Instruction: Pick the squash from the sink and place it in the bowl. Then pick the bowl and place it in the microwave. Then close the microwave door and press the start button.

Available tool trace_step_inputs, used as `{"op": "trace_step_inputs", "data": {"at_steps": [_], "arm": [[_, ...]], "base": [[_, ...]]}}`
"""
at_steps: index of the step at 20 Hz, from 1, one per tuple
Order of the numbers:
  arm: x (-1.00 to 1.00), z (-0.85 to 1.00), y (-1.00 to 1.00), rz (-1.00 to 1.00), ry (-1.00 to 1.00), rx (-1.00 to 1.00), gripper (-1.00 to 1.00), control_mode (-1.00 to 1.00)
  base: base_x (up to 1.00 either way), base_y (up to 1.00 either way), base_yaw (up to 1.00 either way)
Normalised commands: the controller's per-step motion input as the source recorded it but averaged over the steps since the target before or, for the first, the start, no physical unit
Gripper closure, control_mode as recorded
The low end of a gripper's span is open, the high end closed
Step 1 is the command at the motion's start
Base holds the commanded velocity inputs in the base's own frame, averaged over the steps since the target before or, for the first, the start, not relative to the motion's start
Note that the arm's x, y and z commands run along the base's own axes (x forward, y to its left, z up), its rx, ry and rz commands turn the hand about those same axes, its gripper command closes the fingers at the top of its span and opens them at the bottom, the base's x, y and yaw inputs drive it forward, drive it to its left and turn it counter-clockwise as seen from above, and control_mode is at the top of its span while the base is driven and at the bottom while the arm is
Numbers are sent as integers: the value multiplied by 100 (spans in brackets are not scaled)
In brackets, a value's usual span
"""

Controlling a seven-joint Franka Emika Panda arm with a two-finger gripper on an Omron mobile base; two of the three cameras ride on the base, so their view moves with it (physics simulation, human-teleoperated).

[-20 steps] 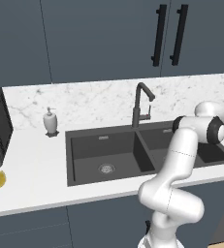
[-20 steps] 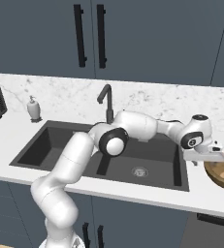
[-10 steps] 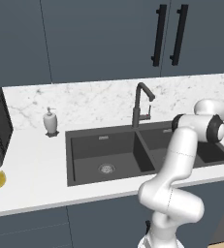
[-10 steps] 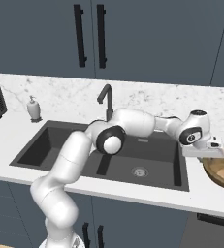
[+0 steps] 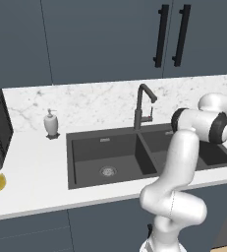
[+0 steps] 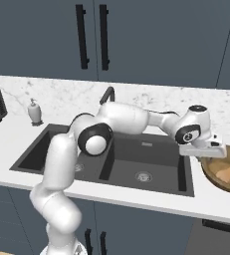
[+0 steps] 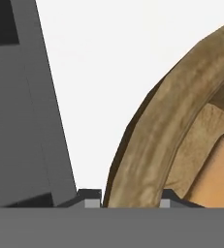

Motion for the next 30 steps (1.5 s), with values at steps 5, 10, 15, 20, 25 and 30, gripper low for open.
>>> {"op": "trace_step_inputs", "data": {"at_steps": [5,10,15,20,25,30], "arm": [[-76,4,71,15,0,-12,100,-100],[-68,38,79,24,1,-14,100,-100],[-55,66,78,30,11,-8,100,-100],[-73,91,70,30,19,-2,100,-100],[-69,88,74,29,27,0,100,-100],[-45,31,85,25,18,0,100,-100]], "base": [[0,0,0],[0,0,0],[0,0,0],[0,0,0],[0,0,0],[0,0,0]]}}
